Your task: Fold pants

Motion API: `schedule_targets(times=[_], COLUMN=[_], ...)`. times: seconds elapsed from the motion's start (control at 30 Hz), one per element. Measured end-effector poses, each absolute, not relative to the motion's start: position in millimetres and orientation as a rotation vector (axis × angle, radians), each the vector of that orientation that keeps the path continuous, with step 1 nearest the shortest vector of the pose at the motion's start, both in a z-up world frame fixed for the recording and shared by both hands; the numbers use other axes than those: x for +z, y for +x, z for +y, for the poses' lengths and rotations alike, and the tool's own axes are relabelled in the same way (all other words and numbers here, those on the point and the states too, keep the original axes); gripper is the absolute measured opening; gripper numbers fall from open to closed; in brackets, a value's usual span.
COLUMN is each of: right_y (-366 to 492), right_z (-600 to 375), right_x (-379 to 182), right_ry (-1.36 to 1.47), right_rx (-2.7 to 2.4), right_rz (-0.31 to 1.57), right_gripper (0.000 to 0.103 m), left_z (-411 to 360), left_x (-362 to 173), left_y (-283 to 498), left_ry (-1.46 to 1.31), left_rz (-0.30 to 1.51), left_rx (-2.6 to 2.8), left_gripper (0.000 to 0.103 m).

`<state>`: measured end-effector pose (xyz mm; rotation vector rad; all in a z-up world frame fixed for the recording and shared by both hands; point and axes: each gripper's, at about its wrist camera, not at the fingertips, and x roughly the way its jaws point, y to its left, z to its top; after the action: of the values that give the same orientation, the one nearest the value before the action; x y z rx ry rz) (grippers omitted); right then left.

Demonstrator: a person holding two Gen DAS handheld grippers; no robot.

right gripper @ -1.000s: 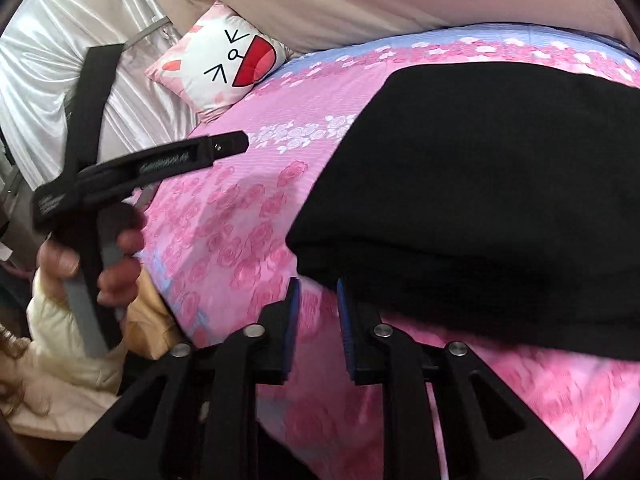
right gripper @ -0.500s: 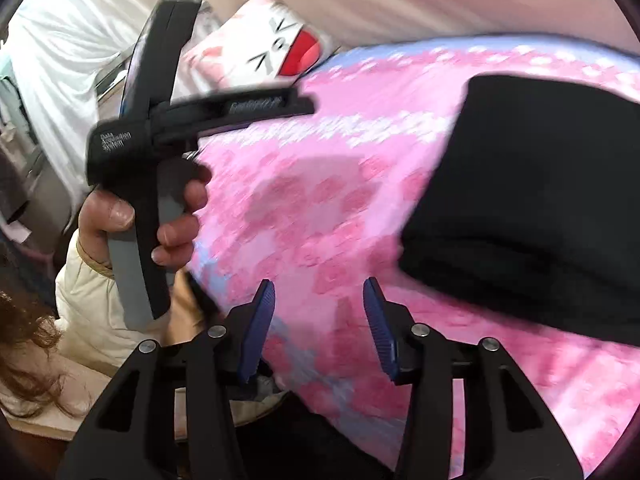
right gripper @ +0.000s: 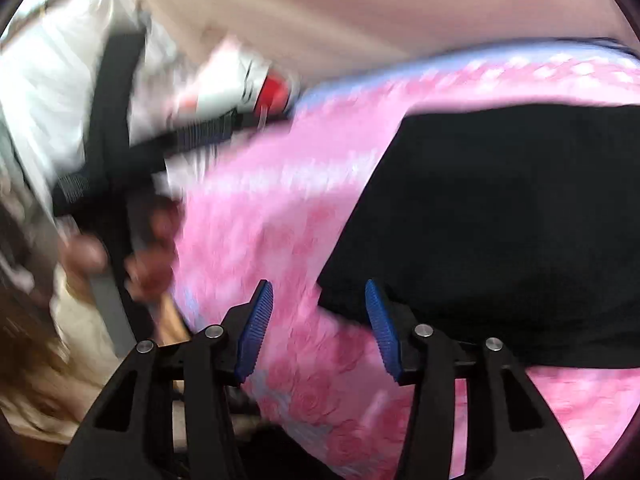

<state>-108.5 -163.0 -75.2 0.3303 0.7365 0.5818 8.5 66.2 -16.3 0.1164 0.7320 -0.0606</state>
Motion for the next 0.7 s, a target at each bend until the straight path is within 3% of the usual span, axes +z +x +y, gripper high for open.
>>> schedule_targets(times=[0.13, 0.27, 0.37, 0.5, 0.7], right_y=[-99.6, -101.6, -106.1, -105.5, -38.9], right_z=[-232.0, -279.2, -271.1, -275.3, -285.8], right_x=[-68.9, -105.3, -95.0, -64.9, -43.7], right_ry=[0.410, 0.467, 0.456, 0.458, 0.375], right_rx=[0.341, 0.280, 0.280, 0.312, 0.333], right_rz=[0.676, 0.725, 0.713, 0.650, 0.663], right_gripper=[0.051, 0.041, 0.041, 0.058, 0.062], left_z=[31.9, -2.6, -9.2, -17.3, -43.1], left_x=[-34.9, -77.6, -83.4, -50.5, -50.8], left_y=[9.9, 4.3, -5.1, -13.1, 12.8], left_ry=[0.151, 0.267, 0.320, 0.353, 0.330], left_rz=[0.791, 0.864, 0.803, 0.710, 0.767], left_rx=[-0.117, -0.117, -0.060, -0.035, -0.039], left_gripper=[0.090, 0.090, 0.093, 0.093, 0.097])
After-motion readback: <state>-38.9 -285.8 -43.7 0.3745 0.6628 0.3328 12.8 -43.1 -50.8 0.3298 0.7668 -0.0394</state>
